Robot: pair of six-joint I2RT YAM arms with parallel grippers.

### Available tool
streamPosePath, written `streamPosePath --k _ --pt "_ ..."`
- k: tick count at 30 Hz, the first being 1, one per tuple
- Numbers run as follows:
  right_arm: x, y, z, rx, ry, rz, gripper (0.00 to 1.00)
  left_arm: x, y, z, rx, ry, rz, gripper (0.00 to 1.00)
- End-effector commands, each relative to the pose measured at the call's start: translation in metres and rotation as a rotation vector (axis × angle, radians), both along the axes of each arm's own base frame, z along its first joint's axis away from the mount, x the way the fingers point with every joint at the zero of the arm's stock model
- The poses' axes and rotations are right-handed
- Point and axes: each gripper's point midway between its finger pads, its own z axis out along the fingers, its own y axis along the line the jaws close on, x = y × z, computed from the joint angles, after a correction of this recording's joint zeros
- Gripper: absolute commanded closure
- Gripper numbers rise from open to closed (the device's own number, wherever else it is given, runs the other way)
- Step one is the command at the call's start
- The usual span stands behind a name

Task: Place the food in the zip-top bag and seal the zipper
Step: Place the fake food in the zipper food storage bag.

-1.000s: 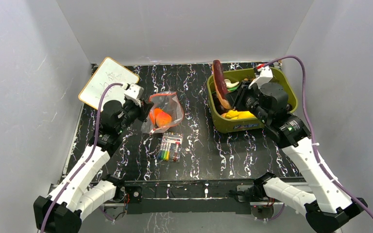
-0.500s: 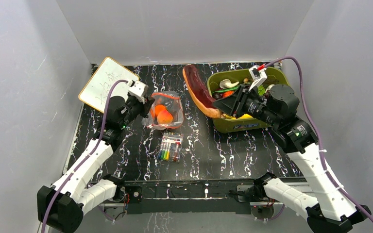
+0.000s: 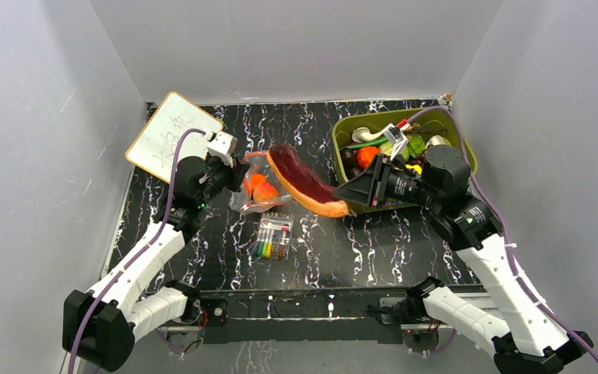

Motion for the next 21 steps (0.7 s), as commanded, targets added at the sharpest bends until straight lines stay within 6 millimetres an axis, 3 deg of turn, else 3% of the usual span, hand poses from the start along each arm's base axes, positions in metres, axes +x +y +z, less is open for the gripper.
streamPosePath --k 1,5,14,21 --pt "-0.028 0.007 0.013 0.092 0.007 0.149 1.0 -0.001 -0.004 0.012 -0.046 -0.026 -0.006 1.0" --pt "-0.023 0.008 -0.007 0.087 0.07 0.118 1.0 -0.005 -0.009 0.014 -0.056 -0.025 -0.04 1.0" --pt "0.024 0.01 -0.03 0.068 0.151 -0.069 1.0 -0.029 -0.026 0.031 -0.101 -0.05 -0.185 1.0" --pt "0.044 0.022 -0.043 0.085 0.192 -0.078 1.0 -0.049 -0.034 0.031 -0.124 -0.036 -0.269 1.0"
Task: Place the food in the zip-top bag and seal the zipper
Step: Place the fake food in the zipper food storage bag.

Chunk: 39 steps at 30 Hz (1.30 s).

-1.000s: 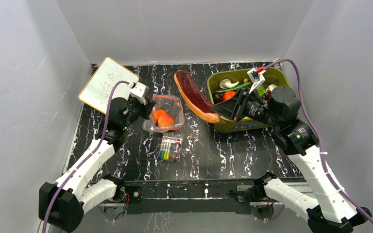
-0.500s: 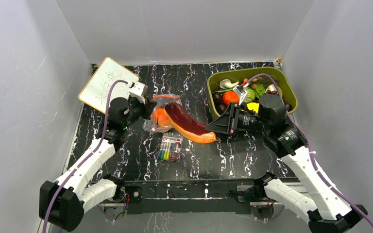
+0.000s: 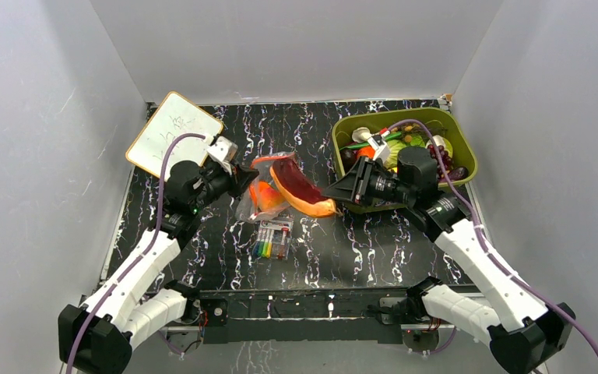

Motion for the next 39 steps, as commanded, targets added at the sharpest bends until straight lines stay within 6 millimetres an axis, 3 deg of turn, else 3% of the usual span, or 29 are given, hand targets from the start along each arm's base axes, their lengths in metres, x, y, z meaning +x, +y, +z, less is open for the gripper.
streamPosePath --k 1,9,12,22,29,39 --pt "0.02 0.009 0.018 0.066 -0.072 -0.031 1.0 -0.019 -0.01 0.013 -0.045 -0.039 -0.089 1.0" --pt "0.047 0.026 0.017 0.07 -0.068 -0.121 1.0 -0.029 -0.019 0.007 -0.072 -0.015 -0.157 1.0" --pt "0.057 0.039 0.013 0.063 -0.074 -0.145 1.0 -0.031 -0.02 0.014 -0.1 -0.011 -0.161 1.0" --pt "0.089 0.089 0.029 0.034 -0.184 -0.238 1.0 -0.033 -0.019 0.033 -0.142 0.003 -0.144 1.0" --pt "0.102 0.122 0.022 -0.008 -0.228 -0.301 1.0 -0.038 -0.022 0.044 -0.191 0.034 -0.152 1.0" --pt "0.116 0.134 -0.009 -0.07 -0.28 -0.469 1.0 -0.044 -0.022 0.063 -0.296 0.098 -0.127 1.0"
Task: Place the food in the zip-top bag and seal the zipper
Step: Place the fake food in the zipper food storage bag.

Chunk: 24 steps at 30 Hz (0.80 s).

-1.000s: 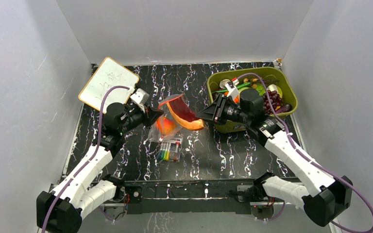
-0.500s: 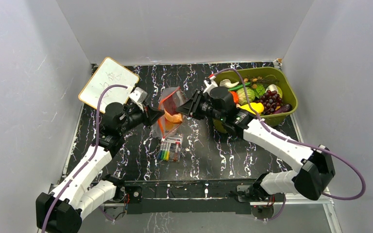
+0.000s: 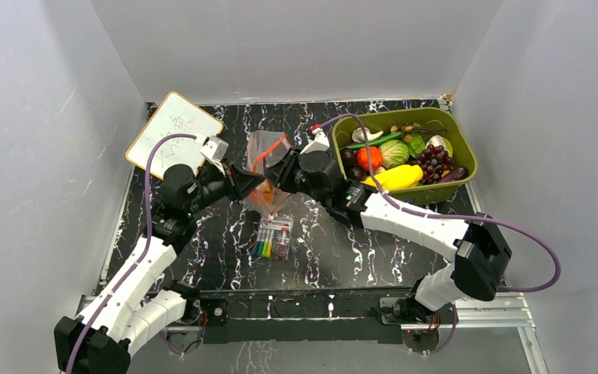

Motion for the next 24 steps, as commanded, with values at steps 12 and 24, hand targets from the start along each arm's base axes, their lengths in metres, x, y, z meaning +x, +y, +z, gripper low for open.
streamPosePath --k 12,24 --pt "0.013 -0.003 -0.01 -0.028 -0.147 -0.135 0.94 0.0 0.002 0.059 -0.155 0.001 0.063 1.0" --pt "-0.016 0.011 0.023 -0.155 -0.186 0.116 0.54 0.012 0.014 0.046 -0.054 -0.037 0.136 1.0"
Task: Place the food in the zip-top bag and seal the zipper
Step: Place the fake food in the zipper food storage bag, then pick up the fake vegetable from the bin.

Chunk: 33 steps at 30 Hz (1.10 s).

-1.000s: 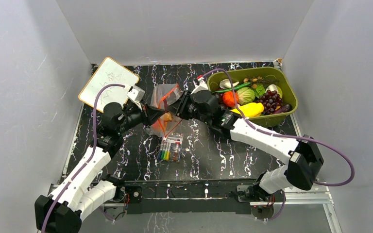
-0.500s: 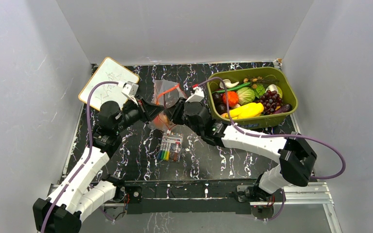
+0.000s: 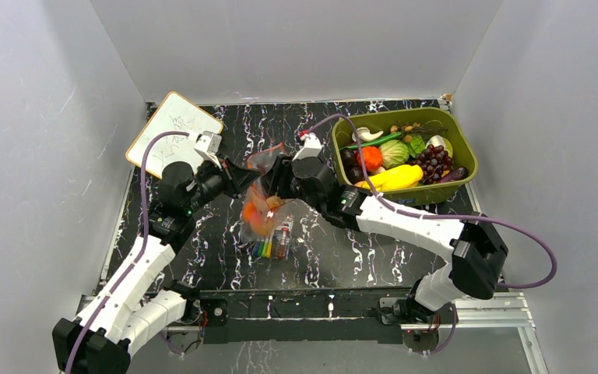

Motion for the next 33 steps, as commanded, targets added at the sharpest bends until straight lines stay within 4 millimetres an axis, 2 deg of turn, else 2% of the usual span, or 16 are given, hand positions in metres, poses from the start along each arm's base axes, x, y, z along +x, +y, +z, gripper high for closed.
streamPosePath --k 1,7,8,10,13,16,21,28,33 --pt "-0.012 0.008 0.055 0.001 -0.081 0.131 0.53 0.002 0.007 0.034 0.042 -0.141 0.021 1.0" --pt "-0.028 0.013 0.09 -0.018 -0.135 0.27 0.52 0.006 0.016 0.035 0.119 -0.199 0.053 1.0" --pt "-0.031 0.004 0.109 -0.057 -0.187 0.304 0.5 0.015 0.027 0.035 0.206 -0.246 0.103 1.0" --pt "-0.026 -0.013 0.117 -0.104 -0.21 0.293 0.48 0.025 0.038 0.028 0.294 -0.273 0.153 1.0" --pt "-0.012 -0.038 0.124 -0.142 -0.228 0.26 0.45 0.035 0.047 0.004 0.371 -0.265 0.187 1.0" --pt "0.004 -0.065 0.113 -0.218 -0.203 0.217 0.44 0.041 0.054 -0.01 0.425 -0.26 0.212 1.0" --pt "0.043 -0.138 0.071 -0.452 -0.127 0.0 0.44 0.032 0.062 -0.038 0.509 -0.2 0.193 1.0" --pt "0.071 -0.193 0.05 -0.592 -0.08 -0.169 0.47 0.029 0.07 -0.051 0.483 -0.125 0.253 1.0" --pt "0.093 -0.225 0.039 -0.687 -0.082 -0.253 0.48 0.034 0.081 -0.048 0.452 -0.092 0.348 1.0"
